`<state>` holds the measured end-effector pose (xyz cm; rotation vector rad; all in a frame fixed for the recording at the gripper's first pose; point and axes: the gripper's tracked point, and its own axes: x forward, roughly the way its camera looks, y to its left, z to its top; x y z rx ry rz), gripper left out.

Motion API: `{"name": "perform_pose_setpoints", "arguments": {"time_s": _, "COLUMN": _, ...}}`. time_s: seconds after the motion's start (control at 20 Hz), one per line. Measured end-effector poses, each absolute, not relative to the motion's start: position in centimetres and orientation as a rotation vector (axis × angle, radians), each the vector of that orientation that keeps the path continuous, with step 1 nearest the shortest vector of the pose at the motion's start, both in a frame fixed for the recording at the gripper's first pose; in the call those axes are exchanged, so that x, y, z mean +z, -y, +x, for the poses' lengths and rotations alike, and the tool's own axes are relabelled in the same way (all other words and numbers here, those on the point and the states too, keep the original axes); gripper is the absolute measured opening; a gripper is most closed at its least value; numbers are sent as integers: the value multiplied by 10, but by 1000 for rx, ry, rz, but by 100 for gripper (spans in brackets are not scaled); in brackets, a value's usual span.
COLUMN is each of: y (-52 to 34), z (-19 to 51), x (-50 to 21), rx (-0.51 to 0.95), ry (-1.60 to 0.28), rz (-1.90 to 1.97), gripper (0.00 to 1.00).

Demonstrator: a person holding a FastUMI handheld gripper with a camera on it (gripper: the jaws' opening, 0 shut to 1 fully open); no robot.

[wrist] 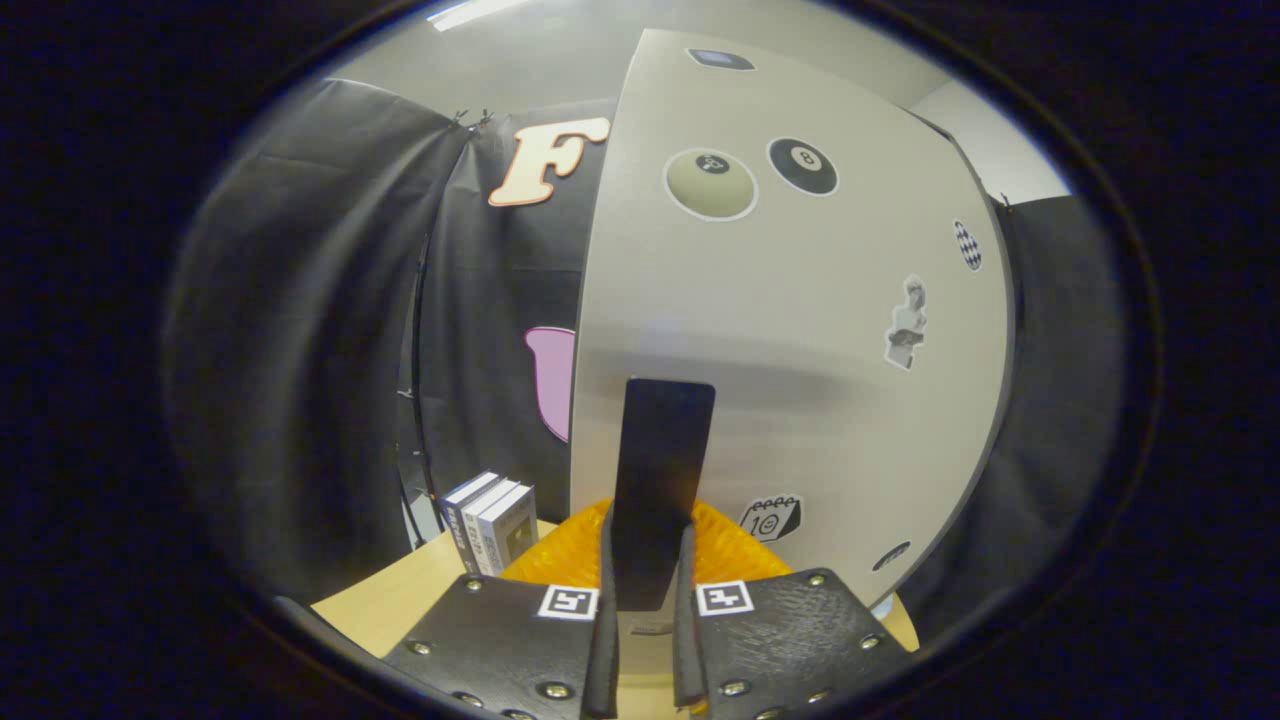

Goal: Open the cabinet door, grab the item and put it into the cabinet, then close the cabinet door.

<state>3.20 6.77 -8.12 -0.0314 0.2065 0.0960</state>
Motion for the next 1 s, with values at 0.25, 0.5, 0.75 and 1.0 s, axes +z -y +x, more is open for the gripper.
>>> {"name": "perform_pose_setpoints", "arguments": {"time_s": 0.25, "y": -59, "z": 11, "x": -78, "rx": 114, "ry": -206, "rz": 14, "gripper": 6}}
{"name": "perform_pose_setpoints", "arguments": {"time_s": 0.5, "y": -52, "z": -4, "x": -75, "rx": 139, "ry": -225, "rz": 11, "gripper": 6}}
{"name": "perform_pose_setpoints", "arguments": {"time_s": 0.75, "y": -43, "z": -19, "x": -74, "rx": 145, "ry": -240, "rz": 10, "gripper": 6}}
{"name": "perform_pose_setpoints", "arguments": {"time_s": 1.0, "y": -32, "z": -31, "x": -73, "rx": 126, "ry": -249, "rz": 18, "gripper": 6}}
